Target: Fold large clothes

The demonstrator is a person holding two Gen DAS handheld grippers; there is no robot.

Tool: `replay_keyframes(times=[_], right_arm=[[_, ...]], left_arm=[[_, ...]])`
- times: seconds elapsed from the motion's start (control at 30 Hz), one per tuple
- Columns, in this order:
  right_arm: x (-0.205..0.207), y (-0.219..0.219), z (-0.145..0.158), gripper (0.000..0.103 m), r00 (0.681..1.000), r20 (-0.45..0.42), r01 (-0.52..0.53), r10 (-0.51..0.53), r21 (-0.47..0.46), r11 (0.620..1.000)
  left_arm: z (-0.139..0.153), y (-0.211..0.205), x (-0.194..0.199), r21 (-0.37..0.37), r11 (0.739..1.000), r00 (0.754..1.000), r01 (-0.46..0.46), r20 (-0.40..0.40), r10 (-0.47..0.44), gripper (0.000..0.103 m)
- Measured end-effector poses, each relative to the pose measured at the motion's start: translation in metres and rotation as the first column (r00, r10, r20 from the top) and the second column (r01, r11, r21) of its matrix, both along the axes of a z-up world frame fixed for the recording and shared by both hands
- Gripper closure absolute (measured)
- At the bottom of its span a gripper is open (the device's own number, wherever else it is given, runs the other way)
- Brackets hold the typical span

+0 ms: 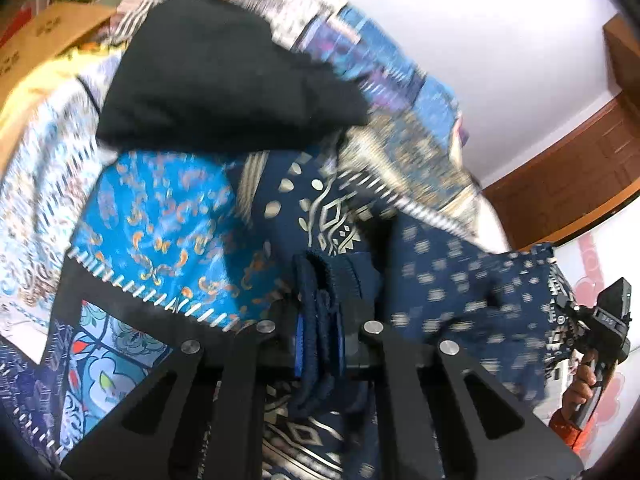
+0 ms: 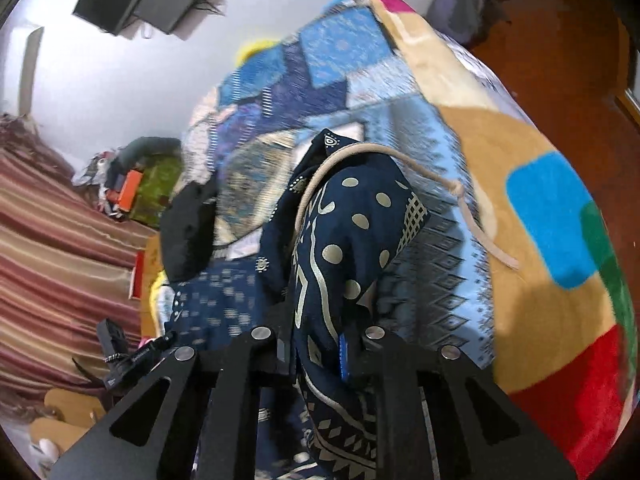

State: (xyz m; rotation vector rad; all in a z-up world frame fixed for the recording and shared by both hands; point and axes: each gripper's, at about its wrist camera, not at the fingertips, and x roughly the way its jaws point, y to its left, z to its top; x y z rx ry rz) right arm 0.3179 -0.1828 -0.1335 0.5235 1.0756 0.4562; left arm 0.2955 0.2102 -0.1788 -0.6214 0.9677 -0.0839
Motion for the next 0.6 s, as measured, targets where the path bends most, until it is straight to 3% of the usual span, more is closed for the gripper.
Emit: replay_keyframes(times=[0.37,0.6], right_arm=[[-0.016,0.053,0.091,0.092,0.969,0.219,-0.103,0.111,-0.044,0.994],[0.003,0.066,0.124,0.092,0.943,0.313,-0.098,0.110,-0.057,0.994]], left_arm=[[0.110,-0.003,-0.029,0.065,0.998,0.980,-0.007,0.198,-0.006,0.094],[0.159,0.009,-0.026,0.110,0.993,0.951,-0.043,0.309,0.007,0.094]])
